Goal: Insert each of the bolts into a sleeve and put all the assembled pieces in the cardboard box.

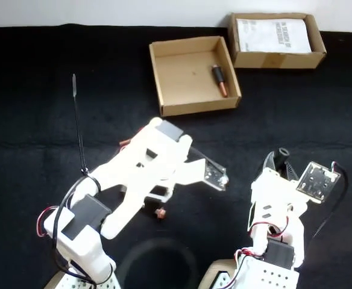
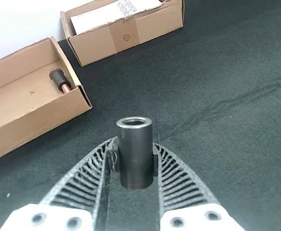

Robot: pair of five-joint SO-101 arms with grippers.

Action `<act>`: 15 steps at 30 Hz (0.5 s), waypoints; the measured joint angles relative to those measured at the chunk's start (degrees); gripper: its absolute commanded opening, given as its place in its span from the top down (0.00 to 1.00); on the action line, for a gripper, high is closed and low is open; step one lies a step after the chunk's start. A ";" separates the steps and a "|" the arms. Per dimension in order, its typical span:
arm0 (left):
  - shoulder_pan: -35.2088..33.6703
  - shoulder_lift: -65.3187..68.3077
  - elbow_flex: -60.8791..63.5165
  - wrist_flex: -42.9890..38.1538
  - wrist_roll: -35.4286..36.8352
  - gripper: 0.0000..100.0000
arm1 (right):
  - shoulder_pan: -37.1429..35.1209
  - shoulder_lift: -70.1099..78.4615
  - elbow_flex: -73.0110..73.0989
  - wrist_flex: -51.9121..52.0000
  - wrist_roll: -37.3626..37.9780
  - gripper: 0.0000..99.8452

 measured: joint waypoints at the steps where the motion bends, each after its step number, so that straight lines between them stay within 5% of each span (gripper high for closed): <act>1: 0.00 0.00 -0.18 0.09 0.00 0.84 | 0.00 0.00 0.00 0.00 0.18 0.99; 15: 0.00 0.18 -0.26 2.20 0.00 0.84 | 0.00 0.00 0.00 0.00 0.35 0.99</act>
